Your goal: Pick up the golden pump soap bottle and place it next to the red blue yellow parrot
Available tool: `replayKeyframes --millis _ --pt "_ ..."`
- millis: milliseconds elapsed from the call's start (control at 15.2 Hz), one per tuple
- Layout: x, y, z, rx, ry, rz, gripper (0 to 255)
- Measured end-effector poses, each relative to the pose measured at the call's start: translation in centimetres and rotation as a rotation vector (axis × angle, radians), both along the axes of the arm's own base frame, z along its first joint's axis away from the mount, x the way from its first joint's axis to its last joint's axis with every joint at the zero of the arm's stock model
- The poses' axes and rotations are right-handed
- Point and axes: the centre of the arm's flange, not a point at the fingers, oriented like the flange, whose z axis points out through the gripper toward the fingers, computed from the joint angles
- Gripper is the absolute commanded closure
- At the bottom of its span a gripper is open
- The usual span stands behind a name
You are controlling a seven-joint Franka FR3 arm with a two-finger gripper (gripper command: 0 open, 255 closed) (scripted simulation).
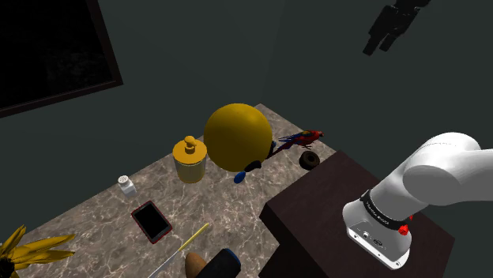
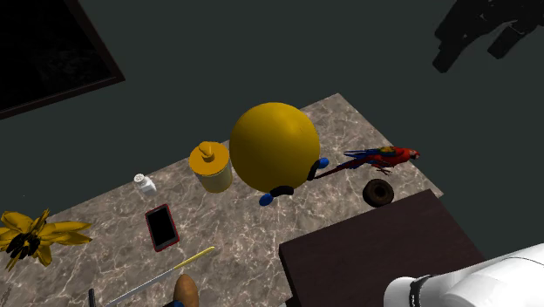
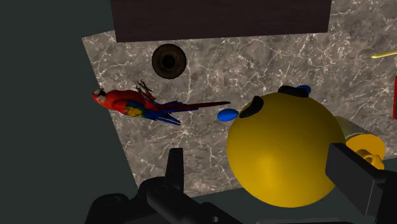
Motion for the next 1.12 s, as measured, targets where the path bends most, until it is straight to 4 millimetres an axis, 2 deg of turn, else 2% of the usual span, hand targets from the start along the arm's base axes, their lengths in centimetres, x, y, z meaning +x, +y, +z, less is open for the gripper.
replayKeyframes --millis 198,660,1122 --pt "0.6 1.1 -1.0 0.0 -0.001 -0.001 0" --pt "4.2 6.9 -6.2 0.0 -0.006 -0.005 0" --pt "8.4 13.0 -12.2 0.0 -0.013 -0.01 0"
